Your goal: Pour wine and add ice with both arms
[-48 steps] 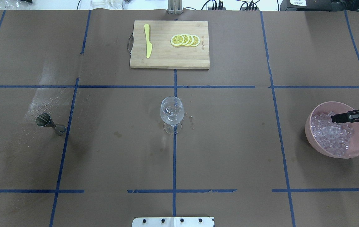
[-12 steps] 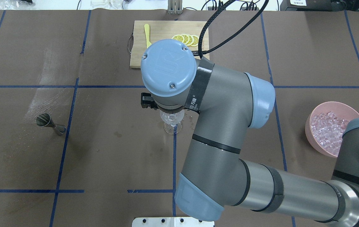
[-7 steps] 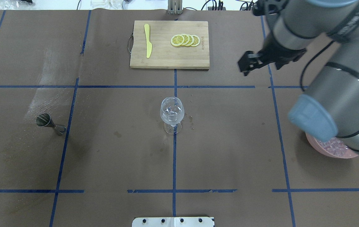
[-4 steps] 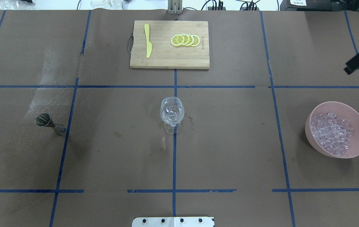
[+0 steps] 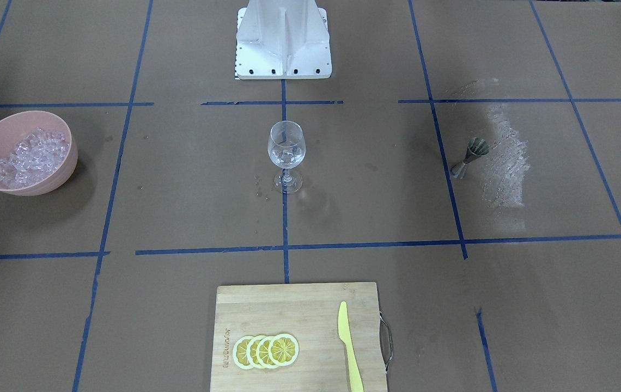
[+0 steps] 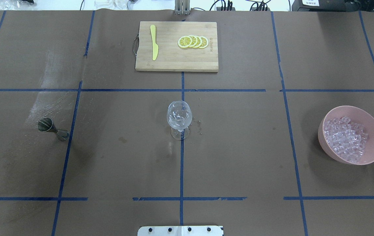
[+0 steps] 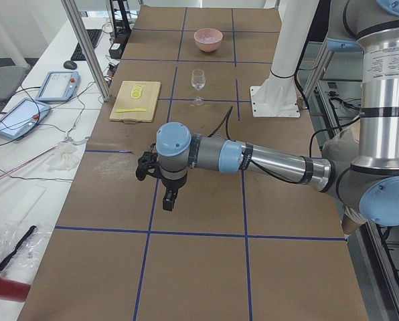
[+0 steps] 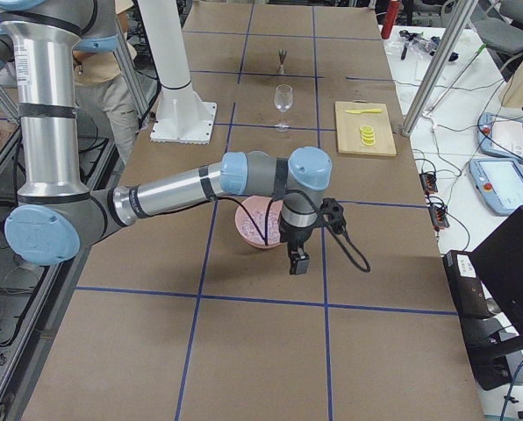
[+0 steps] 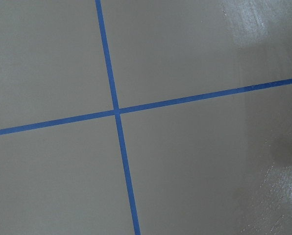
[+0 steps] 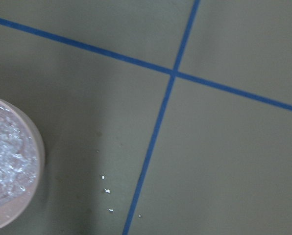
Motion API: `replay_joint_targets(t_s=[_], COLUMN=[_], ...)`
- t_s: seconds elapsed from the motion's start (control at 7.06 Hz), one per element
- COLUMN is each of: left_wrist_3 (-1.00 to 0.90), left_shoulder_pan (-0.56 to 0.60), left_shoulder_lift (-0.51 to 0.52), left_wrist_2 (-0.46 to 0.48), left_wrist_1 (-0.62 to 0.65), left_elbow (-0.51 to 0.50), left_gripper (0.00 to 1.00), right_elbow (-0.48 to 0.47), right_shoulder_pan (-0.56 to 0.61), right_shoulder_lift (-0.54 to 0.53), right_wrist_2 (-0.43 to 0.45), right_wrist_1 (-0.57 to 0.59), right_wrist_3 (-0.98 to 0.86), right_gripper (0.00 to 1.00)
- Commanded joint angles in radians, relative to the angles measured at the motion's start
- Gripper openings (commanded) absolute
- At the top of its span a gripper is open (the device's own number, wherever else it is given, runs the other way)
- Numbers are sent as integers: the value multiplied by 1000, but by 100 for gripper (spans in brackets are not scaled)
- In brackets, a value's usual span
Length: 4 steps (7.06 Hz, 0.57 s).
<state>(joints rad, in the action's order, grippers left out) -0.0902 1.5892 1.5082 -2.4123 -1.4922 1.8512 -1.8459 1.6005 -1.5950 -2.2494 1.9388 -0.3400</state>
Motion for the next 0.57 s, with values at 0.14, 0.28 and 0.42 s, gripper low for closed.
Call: replay_joint_targets(t_s=[0.14, 0.28, 0.42], left_wrist_3=[1, 3, 1], left_shoulder_pan=[-2, -2, -2], left_shoulder_lift=[1, 1, 1], left_wrist_2=[1, 1, 1], left_wrist_1=[1, 3, 4], left_elbow=[-1, -1, -1], left_gripper=[100, 100, 100], right_elbow=[178, 153, 146], right_shoulder_pan=[29, 19, -3], right_shoulder_lift=[-43, -43, -43], right_wrist_2=[-13, -15, -16], right_wrist_1=[-231, -251, -294], right_wrist_3=[75, 210, 240], right_gripper=[100, 100, 100])
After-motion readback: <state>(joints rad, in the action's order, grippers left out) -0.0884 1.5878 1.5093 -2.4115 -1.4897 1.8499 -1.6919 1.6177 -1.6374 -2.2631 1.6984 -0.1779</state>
